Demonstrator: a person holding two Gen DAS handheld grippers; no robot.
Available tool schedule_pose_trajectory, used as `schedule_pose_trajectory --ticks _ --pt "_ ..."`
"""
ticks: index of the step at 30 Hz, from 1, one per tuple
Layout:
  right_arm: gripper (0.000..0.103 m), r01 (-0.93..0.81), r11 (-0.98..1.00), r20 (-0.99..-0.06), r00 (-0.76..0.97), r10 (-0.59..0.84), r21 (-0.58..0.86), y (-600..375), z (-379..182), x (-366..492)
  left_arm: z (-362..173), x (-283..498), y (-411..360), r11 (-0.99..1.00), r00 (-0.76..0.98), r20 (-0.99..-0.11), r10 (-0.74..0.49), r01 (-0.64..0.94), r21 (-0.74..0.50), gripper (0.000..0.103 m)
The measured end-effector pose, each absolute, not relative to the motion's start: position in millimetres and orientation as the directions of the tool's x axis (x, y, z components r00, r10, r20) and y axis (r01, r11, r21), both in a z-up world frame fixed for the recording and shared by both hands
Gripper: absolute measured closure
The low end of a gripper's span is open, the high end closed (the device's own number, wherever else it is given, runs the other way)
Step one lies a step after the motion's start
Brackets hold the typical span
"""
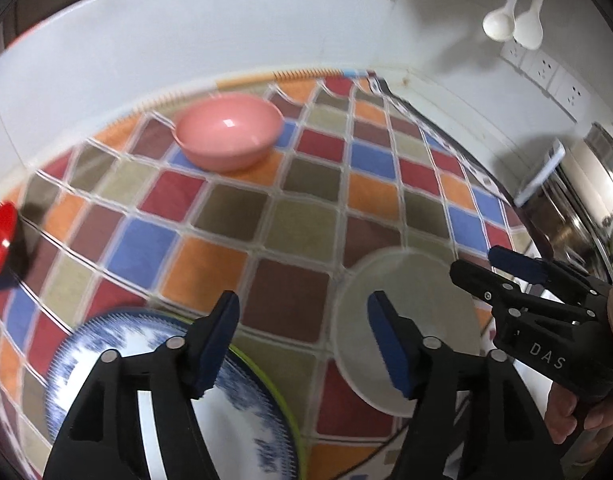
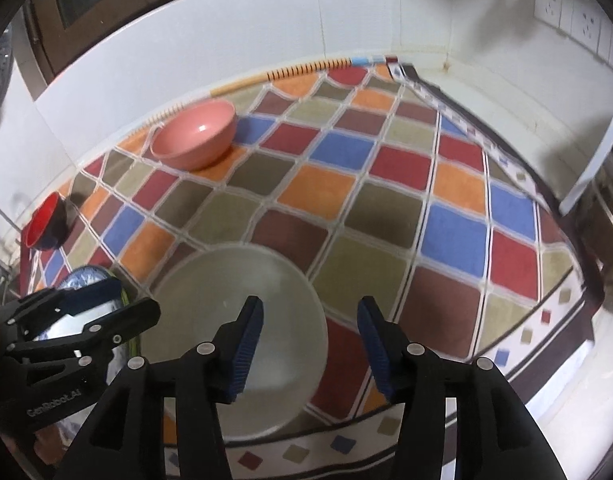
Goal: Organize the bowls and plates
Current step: 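Move both grippers toward the pink bowl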
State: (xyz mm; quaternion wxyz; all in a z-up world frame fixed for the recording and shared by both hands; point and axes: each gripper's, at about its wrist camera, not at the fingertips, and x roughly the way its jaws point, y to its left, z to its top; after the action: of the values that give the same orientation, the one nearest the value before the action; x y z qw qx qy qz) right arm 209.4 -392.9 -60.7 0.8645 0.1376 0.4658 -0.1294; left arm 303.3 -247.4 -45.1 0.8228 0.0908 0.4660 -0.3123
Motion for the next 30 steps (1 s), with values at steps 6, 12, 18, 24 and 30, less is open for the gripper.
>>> schedule_pose_trajectory --ticks 6,12,18,24,30 --pt "0.038 0.32 0.943 -0.801 0.586 -0.12 0.093 -387.6 -38.7 232.9 -23.5 327.2 -239.3 0.814 0.457 -0.789 -0.41 0.574 -0.091 0.028" --pt "0.038 0.282 0.953 -0.779 0.62 -0.093 0.11 -384.6 -25.6 264.4 -11.7 351.6 -235.2 0.835 0.508 -0.772 -0.382 0.548 -0.052 0.027" --pt "0.038 0.247 0.963 -0.764 0.64 -0.082 0.104 -383.7 -16.7 293.4 -5.8 377.9 -235.4 0.849 0.544 -0.765 -0.345 0.529 -0.006 0.027" --pt "0.038 0.222 0.97 -0.761 0.645 -0.073 0.096 -384.3 -14.2 325.9 -8.0 411.4 -238.2 0.855 0.563 -0.768 -0.306 0.517 0.039 0.027" --pt "0.038 0.21 0.976 -0.765 0.637 -0.093 0.056 -385.3 -18.1 358.0 -17.9 443.5 -243.5 0.848 0.555 -0.779 -0.291 0.527 0.058 0.027"
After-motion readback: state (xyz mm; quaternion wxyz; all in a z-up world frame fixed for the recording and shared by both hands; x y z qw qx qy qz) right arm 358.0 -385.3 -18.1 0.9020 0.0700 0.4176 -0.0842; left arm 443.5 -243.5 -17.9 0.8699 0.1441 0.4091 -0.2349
